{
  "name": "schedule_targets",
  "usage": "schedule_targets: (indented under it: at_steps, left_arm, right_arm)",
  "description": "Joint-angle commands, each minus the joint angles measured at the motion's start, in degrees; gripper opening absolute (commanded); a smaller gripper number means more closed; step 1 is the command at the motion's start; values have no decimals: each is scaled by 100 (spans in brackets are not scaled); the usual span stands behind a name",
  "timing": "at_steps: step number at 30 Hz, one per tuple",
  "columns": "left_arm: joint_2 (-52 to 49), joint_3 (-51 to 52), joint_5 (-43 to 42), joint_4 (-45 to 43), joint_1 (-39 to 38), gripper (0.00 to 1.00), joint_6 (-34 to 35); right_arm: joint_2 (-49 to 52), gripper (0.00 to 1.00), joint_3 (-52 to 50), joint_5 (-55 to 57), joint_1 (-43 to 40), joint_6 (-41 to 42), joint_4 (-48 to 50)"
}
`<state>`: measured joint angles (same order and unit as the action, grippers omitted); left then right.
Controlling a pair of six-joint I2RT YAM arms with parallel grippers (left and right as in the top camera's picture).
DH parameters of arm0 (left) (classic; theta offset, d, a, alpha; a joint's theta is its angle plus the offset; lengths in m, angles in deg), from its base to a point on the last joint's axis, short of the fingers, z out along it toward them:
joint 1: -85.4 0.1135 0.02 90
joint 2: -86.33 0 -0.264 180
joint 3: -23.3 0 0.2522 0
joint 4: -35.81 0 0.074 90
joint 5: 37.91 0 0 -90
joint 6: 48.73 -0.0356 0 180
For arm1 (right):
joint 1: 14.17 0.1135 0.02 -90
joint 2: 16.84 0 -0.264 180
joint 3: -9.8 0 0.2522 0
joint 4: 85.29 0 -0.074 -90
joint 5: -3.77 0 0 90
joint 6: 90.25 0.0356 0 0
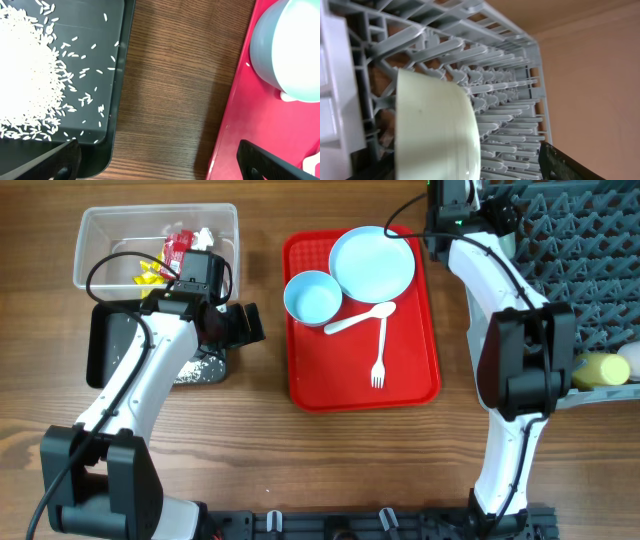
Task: Sort waste into correct bins and load items into the dishwasher rack
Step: 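Reach the right gripper to the blue bowl and grasp its rim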
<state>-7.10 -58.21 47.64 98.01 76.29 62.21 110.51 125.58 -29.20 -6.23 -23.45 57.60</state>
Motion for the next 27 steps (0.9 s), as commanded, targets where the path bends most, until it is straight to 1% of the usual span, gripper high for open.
schedule_targets:
  at_steps: [1, 5, 7, 9, 11, 12, 13, 16, 17, 19, 23, 25, 27]
  left_arm:
    - [-13, 31, -61, -2, -15, 100, 72]
    - [-13, 31, -61, -2, -15, 100, 74]
    - [-13, 31, -61, -2, -15, 100, 72]
    - [-13, 31, -61, -2, -15, 100, 74]
    - [-13, 31, -61, -2, -15, 100, 74]
    - [-13, 31, -61, -2, -15, 100, 74]
    - [-13, 31, -61, -2, -15, 100, 74]
    - [-13, 31, -61, -2, -15, 100, 72]
    - [-13, 31, -61, -2, -15, 100, 74]
    - [-13, 31, -61, -2, -15, 100, 74]
    - [-13, 31, -61, -2, -15, 100, 74]
    - [-13, 31, -61, -2, -15, 100, 74]
    - [-13, 31, -61, -2, -15, 100, 74]
  right_arm:
    - [-671, 78, 55, -20, 15, 133, 61]
    - [-1036, 80, 63, -315, 188, 140, -11]
    - [-1165, 82, 63, -424, 450, 577, -157]
    - [-1198, 83, 63, -992, 723, 1117, -693]
    - [-1198, 84, 63, -2184, 1014, 1969, -1394]
    - [-1196, 83, 61, -3257, 1150, 2450, -1700]
    - [-1196, 83, 61, -4057, 1222, 2837, -1832]
    - [-1180, 83, 61, -5919, 1311, 3709, -1818]
    - [-1163, 82, 61, -6393, 1335, 3952, -1779]
    - [-1099, 74, 59, -6765, 1403, 4321, -1788]
    - [-846, 58, 59, -6745, 1539, 4439, -2035]
    - [-678, 55, -13, -6754, 1611, 4446, -2153]
    - [-533, 47, -87, -6763, 1683, 4446, -2227]
